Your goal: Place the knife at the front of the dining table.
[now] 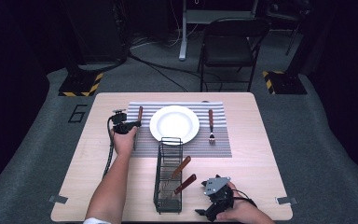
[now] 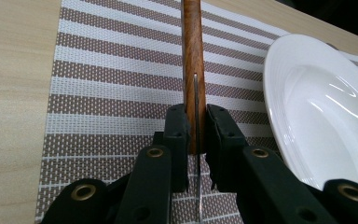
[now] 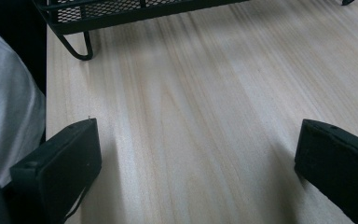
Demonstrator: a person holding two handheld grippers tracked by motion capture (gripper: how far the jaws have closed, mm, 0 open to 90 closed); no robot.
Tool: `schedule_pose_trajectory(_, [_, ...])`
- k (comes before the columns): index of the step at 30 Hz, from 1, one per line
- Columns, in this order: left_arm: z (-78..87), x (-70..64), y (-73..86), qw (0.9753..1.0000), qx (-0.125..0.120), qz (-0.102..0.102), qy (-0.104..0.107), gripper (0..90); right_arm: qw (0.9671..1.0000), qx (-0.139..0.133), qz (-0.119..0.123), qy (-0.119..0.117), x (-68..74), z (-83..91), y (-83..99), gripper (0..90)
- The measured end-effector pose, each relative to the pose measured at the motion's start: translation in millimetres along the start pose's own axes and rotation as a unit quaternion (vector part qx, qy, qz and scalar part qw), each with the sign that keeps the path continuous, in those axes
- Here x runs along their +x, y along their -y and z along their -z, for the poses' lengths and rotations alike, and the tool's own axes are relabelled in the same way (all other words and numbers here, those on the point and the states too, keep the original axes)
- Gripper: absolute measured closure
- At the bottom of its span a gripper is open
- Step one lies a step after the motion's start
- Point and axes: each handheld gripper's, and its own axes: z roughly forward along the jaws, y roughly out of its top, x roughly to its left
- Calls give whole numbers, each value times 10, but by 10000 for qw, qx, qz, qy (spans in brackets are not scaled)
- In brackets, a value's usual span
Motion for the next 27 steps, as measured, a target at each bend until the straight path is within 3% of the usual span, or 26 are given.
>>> schedule_pose_trajectory(5, [-19, 31, -2, 10000, -32, 39, -28, 793, 10000, -6, 25, -1, -5, 0, -1, 0])
schedule_pose_trajectory(10, [-67, 52, 20, 9997, -7, 224, -61, 793, 10000, -8, 19, 7, -4, 0, 0, 0])
schedule_pose_trajectory(13, [-89, 53, 28, 9998, -11, 185, -54, 793, 10000, -13, 38, 10, -7, 2, 2, 0])
schedule_pose_trajectory(16, [-107, 54, 29, 9994, -30, 329, -46, 797, 10000, -14, 37, 10, -7, 2, 2, 0])
schedule_pose_trajectory(17, [-125, 41, 16, 9994, 63, 322, -110, 798, 10000, -15, 36, 10, -8, 2, 3, 0])
schedule_pose_trajectory(19, [-154, -6, -6, 9996, 126, 72, -235, 799, 10000, -16, 33, 10, -7, 2, 3, 0])
schedule_pose_trajectory(20, [-155, -20, -13, 9996, 148, 53, -247, 799, 10000, -16, 38, 12, -7, 2, 3, 0])
schedule_pose_trajectory(27, [-181, -43, -8, 9994, 129, 121, -286, 800, 10000, -19, 35, 15, -7, 2, 4, 0])
